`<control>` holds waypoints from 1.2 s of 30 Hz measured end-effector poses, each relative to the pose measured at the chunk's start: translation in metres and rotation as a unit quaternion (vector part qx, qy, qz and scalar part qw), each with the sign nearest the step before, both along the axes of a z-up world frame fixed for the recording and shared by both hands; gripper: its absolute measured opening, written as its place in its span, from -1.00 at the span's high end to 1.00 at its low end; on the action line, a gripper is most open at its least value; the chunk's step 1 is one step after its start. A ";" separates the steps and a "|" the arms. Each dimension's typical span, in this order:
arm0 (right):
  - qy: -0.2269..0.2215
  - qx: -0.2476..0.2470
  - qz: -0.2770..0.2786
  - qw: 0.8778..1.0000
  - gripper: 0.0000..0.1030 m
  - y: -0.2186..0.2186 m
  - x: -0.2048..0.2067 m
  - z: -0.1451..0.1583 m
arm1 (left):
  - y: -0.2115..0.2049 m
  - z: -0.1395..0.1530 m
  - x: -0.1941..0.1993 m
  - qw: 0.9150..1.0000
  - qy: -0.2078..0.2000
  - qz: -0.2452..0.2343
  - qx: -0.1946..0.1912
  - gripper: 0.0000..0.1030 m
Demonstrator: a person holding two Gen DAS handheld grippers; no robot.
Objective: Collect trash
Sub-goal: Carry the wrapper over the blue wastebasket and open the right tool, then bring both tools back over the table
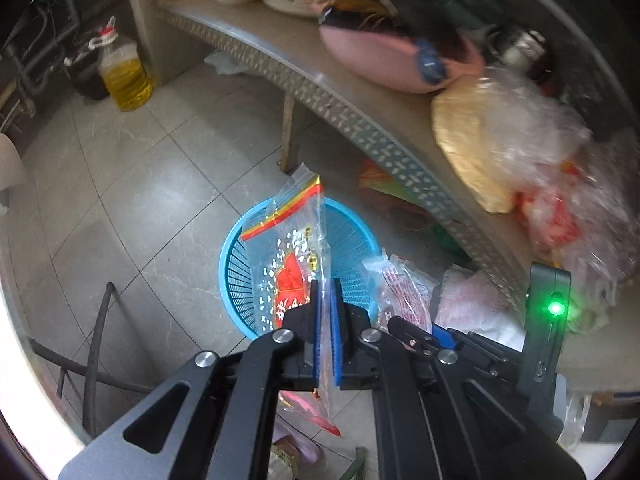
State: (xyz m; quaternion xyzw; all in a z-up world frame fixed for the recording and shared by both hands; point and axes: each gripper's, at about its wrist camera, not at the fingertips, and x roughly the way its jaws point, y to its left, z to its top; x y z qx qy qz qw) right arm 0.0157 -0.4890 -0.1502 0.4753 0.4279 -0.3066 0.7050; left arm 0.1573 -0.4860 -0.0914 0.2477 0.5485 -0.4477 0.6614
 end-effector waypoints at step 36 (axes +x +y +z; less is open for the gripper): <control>0.014 -0.189 0.067 0.980 -0.72 0.085 0.014 0.092 | 0.193 0.155 -0.011 0.973 -0.044 0.102 -0.202 -0.70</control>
